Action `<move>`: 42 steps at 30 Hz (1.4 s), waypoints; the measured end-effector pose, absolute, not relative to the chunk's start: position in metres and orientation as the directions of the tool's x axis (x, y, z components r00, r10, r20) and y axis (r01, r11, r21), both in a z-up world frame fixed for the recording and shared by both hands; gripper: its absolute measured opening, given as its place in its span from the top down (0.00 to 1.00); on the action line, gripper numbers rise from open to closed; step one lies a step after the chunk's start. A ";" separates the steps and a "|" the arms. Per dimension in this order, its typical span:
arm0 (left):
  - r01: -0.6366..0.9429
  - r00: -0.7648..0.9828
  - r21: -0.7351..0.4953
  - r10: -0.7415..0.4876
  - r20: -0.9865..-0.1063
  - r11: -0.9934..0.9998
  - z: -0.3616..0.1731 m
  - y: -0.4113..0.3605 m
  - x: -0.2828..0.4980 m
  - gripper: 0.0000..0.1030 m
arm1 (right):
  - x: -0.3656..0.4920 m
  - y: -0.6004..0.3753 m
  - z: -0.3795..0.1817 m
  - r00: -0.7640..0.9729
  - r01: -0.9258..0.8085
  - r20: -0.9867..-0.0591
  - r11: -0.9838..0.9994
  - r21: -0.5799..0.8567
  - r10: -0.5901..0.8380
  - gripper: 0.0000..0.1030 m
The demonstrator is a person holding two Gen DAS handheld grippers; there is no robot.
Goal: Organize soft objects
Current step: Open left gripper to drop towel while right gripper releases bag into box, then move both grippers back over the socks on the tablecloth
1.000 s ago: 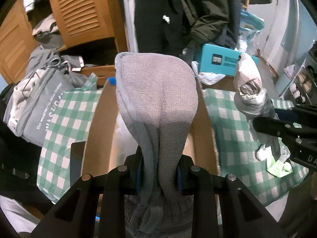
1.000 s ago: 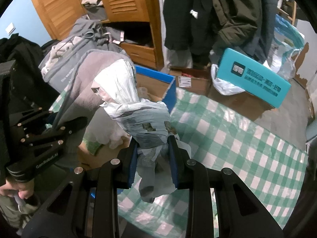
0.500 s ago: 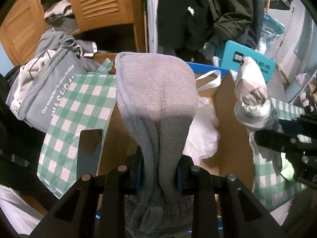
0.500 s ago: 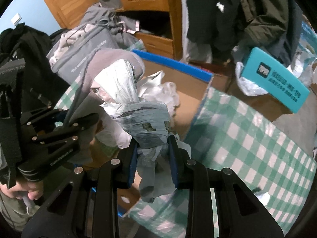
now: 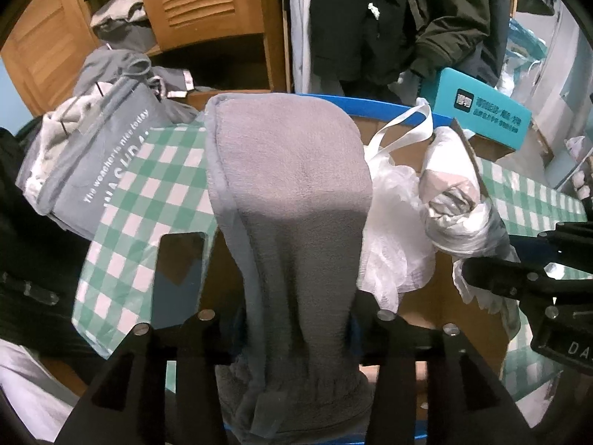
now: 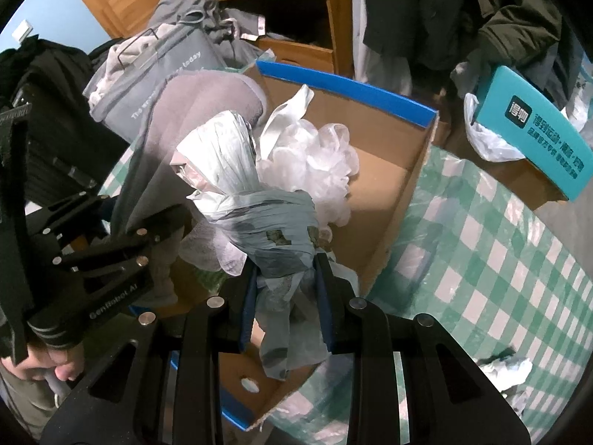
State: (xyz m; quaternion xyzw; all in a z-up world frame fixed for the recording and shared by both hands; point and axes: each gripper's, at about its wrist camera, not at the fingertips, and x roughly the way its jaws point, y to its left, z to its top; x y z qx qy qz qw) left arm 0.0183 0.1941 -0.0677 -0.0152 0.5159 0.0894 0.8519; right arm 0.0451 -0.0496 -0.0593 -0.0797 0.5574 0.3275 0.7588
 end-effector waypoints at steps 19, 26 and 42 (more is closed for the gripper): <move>-0.146 0.519 0.087 0.151 -0.841 0.985 -0.039 0.179 0.008 0.21 | 0.046 -0.074 -0.037 0.241 -0.543 -0.868 0.801 0.251 0.435 0.38; -0.106 0.527 0.073 0.119 -0.842 0.992 -0.035 0.164 0.008 0.21 | 0.041 -0.090 -0.024 0.277 -0.539 -0.863 0.812 0.223 0.421 0.38; -0.042 0.548 0.048 0.063 -0.834 0.998 -0.022 0.130 0.010 0.21 | 0.032 -0.143 -0.016 0.338 -0.491 -0.867 0.855 0.168 0.365 0.35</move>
